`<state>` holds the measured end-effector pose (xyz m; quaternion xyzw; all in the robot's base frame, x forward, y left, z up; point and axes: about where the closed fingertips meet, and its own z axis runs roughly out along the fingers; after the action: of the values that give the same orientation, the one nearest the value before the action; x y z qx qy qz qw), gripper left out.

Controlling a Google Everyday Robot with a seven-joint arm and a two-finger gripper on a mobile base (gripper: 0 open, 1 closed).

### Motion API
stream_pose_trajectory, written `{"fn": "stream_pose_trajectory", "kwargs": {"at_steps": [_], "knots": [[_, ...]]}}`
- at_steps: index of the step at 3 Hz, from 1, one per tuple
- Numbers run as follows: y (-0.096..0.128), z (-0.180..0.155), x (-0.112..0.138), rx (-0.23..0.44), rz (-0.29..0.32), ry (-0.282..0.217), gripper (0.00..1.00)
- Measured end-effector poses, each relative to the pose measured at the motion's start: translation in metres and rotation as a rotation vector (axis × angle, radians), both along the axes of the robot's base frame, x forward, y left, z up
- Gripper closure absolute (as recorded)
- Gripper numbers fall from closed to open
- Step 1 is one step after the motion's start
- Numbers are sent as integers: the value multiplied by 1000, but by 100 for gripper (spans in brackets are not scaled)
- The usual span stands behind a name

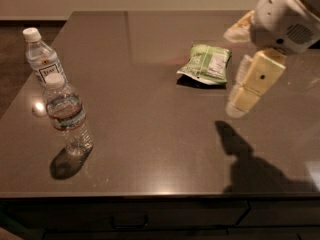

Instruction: Pick water bottle

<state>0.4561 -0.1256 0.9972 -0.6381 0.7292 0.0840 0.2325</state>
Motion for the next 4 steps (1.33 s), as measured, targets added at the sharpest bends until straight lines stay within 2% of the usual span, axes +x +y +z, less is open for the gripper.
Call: {"fn": "stream_pose_trajectory", "kwargs": {"at_steps": [1, 2, 3, 4], "knots": [[66, 6, -1, 116, 102, -21, 0], [133, 2, -13, 165, 219, -52, 0], [193, -18, -31, 171, 320, -33, 0], [241, -41, -51, 157, 404, 10, 0]]}}
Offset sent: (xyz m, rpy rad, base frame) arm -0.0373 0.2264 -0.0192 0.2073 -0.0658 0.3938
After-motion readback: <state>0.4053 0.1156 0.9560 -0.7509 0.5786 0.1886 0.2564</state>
